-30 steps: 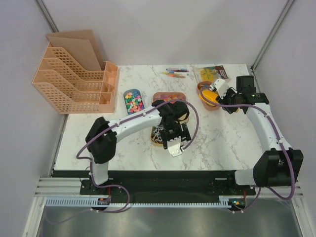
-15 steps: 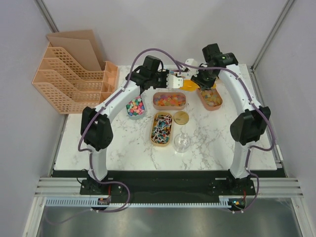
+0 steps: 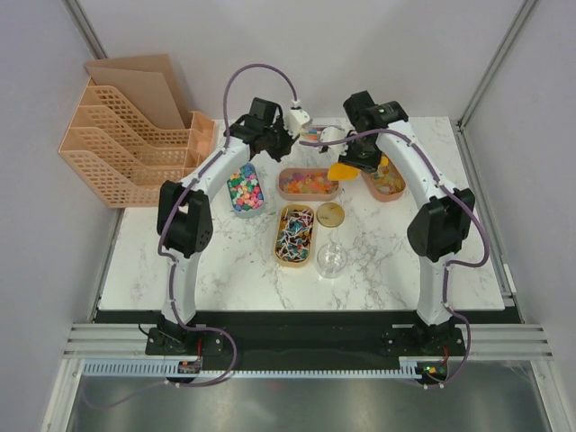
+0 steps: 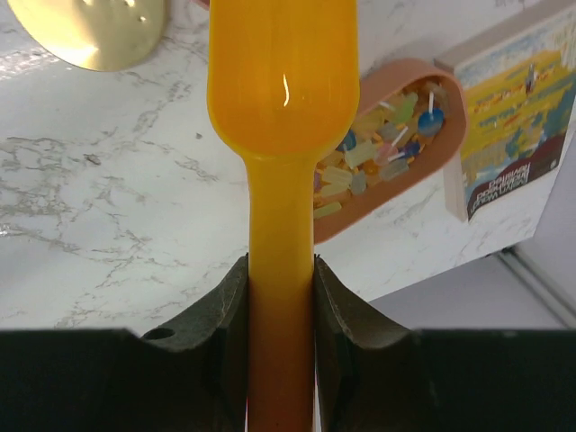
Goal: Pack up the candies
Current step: Scoop the fake candies from the storage box.
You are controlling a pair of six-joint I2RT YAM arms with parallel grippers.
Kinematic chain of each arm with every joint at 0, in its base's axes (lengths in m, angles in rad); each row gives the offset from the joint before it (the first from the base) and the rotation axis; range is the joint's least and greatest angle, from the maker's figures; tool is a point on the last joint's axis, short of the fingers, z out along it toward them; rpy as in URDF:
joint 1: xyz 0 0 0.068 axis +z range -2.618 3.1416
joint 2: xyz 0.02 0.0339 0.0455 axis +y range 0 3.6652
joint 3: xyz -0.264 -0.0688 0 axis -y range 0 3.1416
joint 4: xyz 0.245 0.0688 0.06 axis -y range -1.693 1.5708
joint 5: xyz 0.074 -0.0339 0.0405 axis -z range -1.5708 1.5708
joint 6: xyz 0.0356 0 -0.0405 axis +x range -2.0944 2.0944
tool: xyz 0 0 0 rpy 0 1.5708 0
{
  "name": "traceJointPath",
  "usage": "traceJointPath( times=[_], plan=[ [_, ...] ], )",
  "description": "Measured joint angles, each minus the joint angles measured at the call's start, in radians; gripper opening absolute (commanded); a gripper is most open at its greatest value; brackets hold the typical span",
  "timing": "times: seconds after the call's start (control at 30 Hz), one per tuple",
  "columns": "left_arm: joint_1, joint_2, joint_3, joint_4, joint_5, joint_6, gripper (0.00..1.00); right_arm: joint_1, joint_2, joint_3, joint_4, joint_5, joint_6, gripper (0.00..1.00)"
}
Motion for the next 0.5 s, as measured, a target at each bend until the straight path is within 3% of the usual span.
traceJointPath(
  times=[0.23, 0.5],
  plan=[
    [0.134, 0.011, 0.022, 0.021, 0.04, -0.264, 0.02, 0.061, 0.014, 0.019, -0.023, -0.007, -0.044, 0.0],
    [0.126, 0.028, 0.002, 0.02, 0.118, -0.368, 0.02, 0.058, 0.042, 0.019, -0.032, 0.035, -0.048, 0.0]
  ],
)
